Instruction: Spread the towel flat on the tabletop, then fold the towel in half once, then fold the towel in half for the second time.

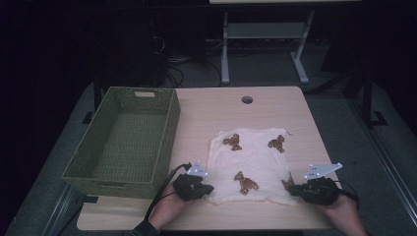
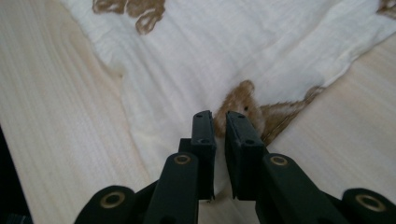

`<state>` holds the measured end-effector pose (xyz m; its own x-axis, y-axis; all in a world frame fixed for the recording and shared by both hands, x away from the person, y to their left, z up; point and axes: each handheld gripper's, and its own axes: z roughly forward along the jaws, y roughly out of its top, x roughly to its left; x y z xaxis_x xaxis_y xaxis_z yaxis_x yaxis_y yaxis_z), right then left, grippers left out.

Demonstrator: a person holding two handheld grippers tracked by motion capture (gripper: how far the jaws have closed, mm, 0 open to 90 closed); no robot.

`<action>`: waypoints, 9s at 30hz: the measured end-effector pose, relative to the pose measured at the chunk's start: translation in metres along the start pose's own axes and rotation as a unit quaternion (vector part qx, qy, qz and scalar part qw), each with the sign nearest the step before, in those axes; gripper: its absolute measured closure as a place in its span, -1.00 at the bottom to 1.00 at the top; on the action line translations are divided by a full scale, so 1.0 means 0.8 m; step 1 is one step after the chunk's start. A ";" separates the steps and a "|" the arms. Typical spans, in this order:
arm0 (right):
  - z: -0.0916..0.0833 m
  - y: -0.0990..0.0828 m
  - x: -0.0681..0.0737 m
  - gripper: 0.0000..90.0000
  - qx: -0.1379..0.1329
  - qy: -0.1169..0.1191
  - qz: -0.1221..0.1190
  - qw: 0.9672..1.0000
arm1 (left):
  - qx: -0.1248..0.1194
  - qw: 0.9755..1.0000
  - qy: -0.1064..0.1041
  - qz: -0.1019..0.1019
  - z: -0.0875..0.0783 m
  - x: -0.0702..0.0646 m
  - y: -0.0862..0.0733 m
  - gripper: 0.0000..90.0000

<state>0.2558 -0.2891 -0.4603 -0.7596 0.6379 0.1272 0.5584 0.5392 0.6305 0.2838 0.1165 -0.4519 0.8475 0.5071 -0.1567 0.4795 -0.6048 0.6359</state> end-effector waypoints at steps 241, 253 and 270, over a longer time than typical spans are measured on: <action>-0.018 0.007 -0.034 0.85 -0.092 -0.016 0.012 0.996 | -0.068 0.996 0.060 -0.013 -0.018 0.016 0.030 0.73; 0.002 0.034 -0.064 0.68 -0.094 -0.032 0.024 0.995 | -0.074 0.993 0.088 -0.028 0.000 0.053 0.067 0.71; 0.038 0.068 -0.120 0.57 -0.093 -0.058 0.058 0.992 | -0.056 0.989 0.121 -0.069 0.033 0.103 0.074 0.46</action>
<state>0.3690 -0.3045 -0.4615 -0.6443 0.7546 0.1242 0.5594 0.3544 0.7493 0.3885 0.1063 -0.4469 0.6904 0.7200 -0.0702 0.5465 -0.4555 0.7027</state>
